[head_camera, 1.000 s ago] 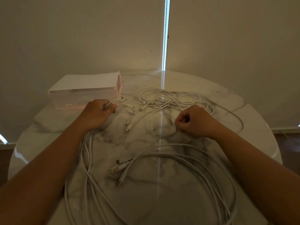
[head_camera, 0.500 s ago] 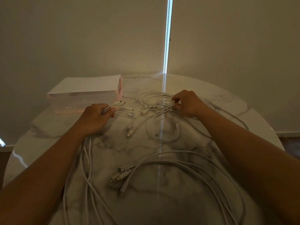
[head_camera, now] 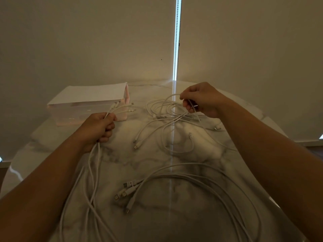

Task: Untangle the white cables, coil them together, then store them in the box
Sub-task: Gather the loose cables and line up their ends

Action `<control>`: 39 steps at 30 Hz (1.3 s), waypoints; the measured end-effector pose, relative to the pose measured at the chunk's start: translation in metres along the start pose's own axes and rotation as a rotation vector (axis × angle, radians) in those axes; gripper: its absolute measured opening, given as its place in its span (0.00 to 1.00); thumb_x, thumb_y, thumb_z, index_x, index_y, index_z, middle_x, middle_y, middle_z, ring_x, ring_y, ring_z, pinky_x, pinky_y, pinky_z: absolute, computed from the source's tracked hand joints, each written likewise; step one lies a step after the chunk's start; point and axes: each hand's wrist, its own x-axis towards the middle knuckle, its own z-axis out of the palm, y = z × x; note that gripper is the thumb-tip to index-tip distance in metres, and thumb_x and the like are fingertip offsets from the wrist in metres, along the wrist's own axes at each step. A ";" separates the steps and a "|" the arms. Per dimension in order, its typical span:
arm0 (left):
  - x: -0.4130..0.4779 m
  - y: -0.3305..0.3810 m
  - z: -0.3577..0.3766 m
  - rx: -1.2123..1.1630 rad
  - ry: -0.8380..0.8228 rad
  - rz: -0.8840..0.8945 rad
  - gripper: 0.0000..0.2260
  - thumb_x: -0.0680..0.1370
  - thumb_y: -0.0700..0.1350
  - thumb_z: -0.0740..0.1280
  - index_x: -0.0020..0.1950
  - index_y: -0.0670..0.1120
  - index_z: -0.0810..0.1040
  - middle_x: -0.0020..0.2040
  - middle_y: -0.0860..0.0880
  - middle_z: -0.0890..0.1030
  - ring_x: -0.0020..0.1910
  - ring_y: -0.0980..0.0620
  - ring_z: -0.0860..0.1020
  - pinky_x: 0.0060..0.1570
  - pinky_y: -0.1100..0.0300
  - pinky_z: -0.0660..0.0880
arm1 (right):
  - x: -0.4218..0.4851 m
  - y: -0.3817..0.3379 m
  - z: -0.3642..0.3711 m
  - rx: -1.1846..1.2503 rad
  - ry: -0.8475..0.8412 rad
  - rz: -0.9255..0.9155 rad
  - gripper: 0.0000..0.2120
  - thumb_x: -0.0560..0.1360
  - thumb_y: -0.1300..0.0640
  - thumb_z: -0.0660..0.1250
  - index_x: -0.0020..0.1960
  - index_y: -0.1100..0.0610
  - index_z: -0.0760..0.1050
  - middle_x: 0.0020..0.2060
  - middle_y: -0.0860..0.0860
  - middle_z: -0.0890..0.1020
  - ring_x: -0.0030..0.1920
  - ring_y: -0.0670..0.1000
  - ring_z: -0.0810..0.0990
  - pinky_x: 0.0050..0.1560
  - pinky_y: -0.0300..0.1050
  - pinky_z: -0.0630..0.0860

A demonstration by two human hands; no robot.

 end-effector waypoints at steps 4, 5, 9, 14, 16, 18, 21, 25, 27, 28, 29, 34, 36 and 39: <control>0.002 0.004 -0.003 -0.189 -0.105 -0.175 0.10 0.84 0.46 0.57 0.47 0.42 0.72 0.25 0.53 0.61 0.19 0.59 0.56 0.16 0.69 0.52 | -0.006 -0.011 0.008 0.245 -0.088 0.169 0.08 0.78 0.62 0.65 0.51 0.67 0.79 0.29 0.52 0.75 0.28 0.47 0.73 0.27 0.38 0.71; 0.002 0.005 -0.003 -0.219 -0.125 -0.210 0.12 0.84 0.47 0.57 0.47 0.42 0.74 0.25 0.53 0.60 0.19 0.60 0.56 0.15 0.69 0.52 | -0.007 -0.012 0.012 0.276 -0.112 0.209 0.08 0.79 0.61 0.64 0.50 0.66 0.79 0.28 0.51 0.73 0.27 0.46 0.71 0.26 0.36 0.69; 0.003 0.008 -0.003 -0.364 -0.205 -0.321 0.15 0.83 0.49 0.56 0.48 0.42 0.78 0.25 0.54 0.58 0.18 0.60 0.56 0.15 0.68 0.52 | -0.014 -0.014 0.037 0.439 -0.147 0.283 0.10 0.80 0.60 0.64 0.45 0.66 0.77 0.27 0.51 0.74 0.26 0.45 0.70 0.24 0.34 0.69; 0.003 0.008 -0.003 -0.534 -0.211 -0.383 0.16 0.83 0.48 0.56 0.39 0.43 0.74 0.25 0.54 0.60 0.19 0.60 0.59 0.14 0.69 0.56 | -0.031 -0.015 0.092 0.581 0.078 0.109 0.06 0.77 0.64 0.68 0.46 0.69 0.79 0.30 0.55 0.80 0.27 0.47 0.77 0.30 0.37 0.76; 0.003 0.007 -0.002 -0.574 -0.205 -0.399 0.14 0.83 0.48 0.56 0.40 0.45 0.70 0.25 0.53 0.61 0.19 0.59 0.59 0.14 0.69 0.57 | -0.038 -0.013 0.112 0.562 0.158 0.026 0.05 0.77 0.64 0.69 0.45 0.65 0.81 0.31 0.54 0.82 0.29 0.48 0.79 0.33 0.39 0.78; 0.003 0.007 -0.001 -0.585 -0.201 -0.413 0.13 0.83 0.47 0.56 0.40 0.45 0.69 0.25 0.53 0.61 0.19 0.59 0.59 0.14 0.69 0.57 | -0.040 -0.011 0.123 0.540 0.251 -0.061 0.05 0.77 0.64 0.68 0.44 0.62 0.81 0.31 0.53 0.82 0.31 0.47 0.80 0.36 0.39 0.78; 0.003 0.006 0.001 -0.587 -0.193 -0.417 0.13 0.83 0.47 0.56 0.40 0.46 0.70 0.25 0.53 0.62 0.19 0.59 0.61 0.15 0.70 0.58 | -0.039 -0.011 0.133 0.408 0.381 -0.174 0.04 0.78 0.63 0.68 0.46 0.60 0.82 0.33 0.53 0.83 0.32 0.47 0.81 0.38 0.40 0.81; 0.004 0.004 0.007 -0.568 -0.203 -0.385 0.14 0.83 0.47 0.56 0.40 0.45 0.72 0.27 0.50 0.71 0.22 0.56 0.69 0.20 0.67 0.70 | -0.036 -0.004 0.151 0.160 0.419 -0.290 0.05 0.78 0.61 0.68 0.49 0.59 0.83 0.37 0.52 0.85 0.38 0.49 0.83 0.42 0.43 0.82; 0.003 0.003 0.008 -0.593 -0.212 -0.363 0.14 0.83 0.47 0.56 0.41 0.44 0.73 0.31 0.47 0.75 0.24 0.54 0.71 0.23 0.65 0.73 | -0.036 0.003 0.159 0.033 0.348 -0.368 0.05 0.77 0.61 0.69 0.46 0.59 0.84 0.35 0.50 0.84 0.36 0.47 0.82 0.41 0.44 0.82; 0.004 0.002 0.008 -0.599 -0.207 -0.353 0.15 0.83 0.47 0.56 0.41 0.43 0.74 0.32 0.46 0.76 0.24 0.54 0.72 0.24 0.65 0.74 | -0.037 0.007 0.163 -0.018 0.292 -0.405 0.05 0.76 0.61 0.69 0.45 0.59 0.84 0.33 0.48 0.83 0.34 0.45 0.81 0.40 0.43 0.81; 0.004 0.002 0.008 -0.597 -0.200 -0.344 0.15 0.83 0.47 0.56 0.42 0.41 0.74 0.32 0.46 0.76 0.24 0.53 0.72 0.25 0.64 0.74 | -0.039 0.010 0.166 -0.060 0.231 -0.444 0.05 0.76 0.61 0.70 0.45 0.60 0.85 0.32 0.47 0.82 0.32 0.43 0.80 0.39 0.40 0.79; 0.006 0.001 0.008 -0.573 -0.159 -0.319 0.16 0.83 0.49 0.58 0.45 0.40 0.79 0.35 0.45 0.77 0.28 0.52 0.76 0.29 0.62 0.78 | -0.041 0.018 0.172 -0.244 0.085 -0.643 0.05 0.74 0.62 0.71 0.46 0.61 0.85 0.39 0.55 0.86 0.40 0.52 0.82 0.48 0.52 0.80; 0.005 0.001 0.008 -0.579 -0.161 -0.314 0.15 0.82 0.49 0.58 0.44 0.41 0.78 0.35 0.46 0.79 0.29 0.51 0.78 0.28 0.61 0.78 | -0.043 0.018 0.172 -0.332 0.009 -0.675 0.06 0.73 0.63 0.72 0.48 0.61 0.85 0.42 0.57 0.86 0.41 0.53 0.82 0.49 0.49 0.79; 0.004 0.003 0.008 -0.605 -0.191 -0.305 0.14 0.83 0.49 0.58 0.43 0.44 0.75 0.32 0.48 0.77 0.26 0.53 0.76 0.25 0.62 0.75 | -0.051 0.018 0.172 -0.472 -0.088 -0.713 0.06 0.75 0.64 0.69 0.49 0.63 0.85 0.42 0.59 0.85 0.39 0.53 0.80 0.43 0.40 0.71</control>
